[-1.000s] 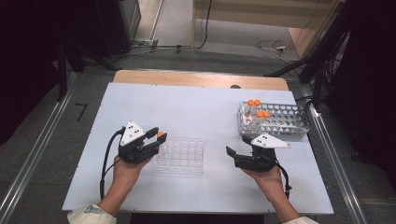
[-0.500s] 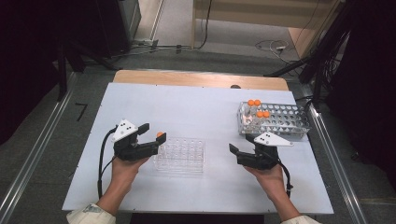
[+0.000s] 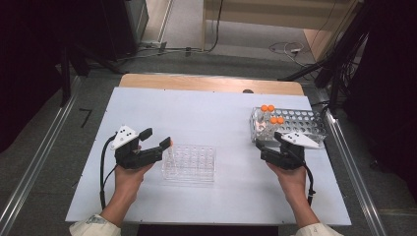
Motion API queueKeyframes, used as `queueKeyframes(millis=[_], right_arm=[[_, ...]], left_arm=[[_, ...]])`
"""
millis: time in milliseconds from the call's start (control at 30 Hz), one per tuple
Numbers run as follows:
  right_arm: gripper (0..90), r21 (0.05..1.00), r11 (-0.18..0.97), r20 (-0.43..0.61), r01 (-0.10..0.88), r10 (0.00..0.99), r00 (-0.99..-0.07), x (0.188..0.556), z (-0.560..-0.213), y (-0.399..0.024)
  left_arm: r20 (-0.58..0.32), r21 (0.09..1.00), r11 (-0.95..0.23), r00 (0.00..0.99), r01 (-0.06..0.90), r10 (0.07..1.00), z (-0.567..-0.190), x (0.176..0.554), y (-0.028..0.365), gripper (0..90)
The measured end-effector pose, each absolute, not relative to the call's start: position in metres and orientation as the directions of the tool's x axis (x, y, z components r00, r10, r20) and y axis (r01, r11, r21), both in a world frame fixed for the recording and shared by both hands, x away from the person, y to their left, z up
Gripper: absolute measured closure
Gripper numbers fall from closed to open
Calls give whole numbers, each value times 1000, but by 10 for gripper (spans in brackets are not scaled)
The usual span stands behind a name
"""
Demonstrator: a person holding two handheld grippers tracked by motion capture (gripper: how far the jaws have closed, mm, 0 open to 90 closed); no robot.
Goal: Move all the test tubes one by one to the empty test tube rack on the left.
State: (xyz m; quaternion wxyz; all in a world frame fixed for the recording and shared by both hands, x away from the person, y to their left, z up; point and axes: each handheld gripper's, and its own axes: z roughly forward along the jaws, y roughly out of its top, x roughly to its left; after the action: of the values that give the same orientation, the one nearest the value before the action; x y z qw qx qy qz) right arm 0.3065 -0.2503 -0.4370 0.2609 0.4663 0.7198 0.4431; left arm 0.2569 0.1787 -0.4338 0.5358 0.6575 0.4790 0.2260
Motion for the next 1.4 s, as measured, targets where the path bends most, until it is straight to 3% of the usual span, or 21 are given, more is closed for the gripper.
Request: queueKeyframes(millis=[367, 600, 1133, 1400], right_arm=[[272, 876, 134, 11, 464, 955, -296, 328, -440, -271], [363, 876, 135, 1, 463, 960, -281, 342, -445, -271], [604, 879, 130, -20, 458, 971, -238, 350, -454, -271], [650, 877, 127, -20, 462, 973, -230, 355, -457, -269]], left_arm=[[-211, 923, 28, 443, 384, 871, -435, 258, 175, 251], [-210, 930, 39, 442, 365, 872, -435, 257, 175, 215], [-210, 927, 34, 441, 373, 872, -435, 257, 175, 229], [-215, 927, 39, 441, 374, 872, -435, 257, 175, 234]])
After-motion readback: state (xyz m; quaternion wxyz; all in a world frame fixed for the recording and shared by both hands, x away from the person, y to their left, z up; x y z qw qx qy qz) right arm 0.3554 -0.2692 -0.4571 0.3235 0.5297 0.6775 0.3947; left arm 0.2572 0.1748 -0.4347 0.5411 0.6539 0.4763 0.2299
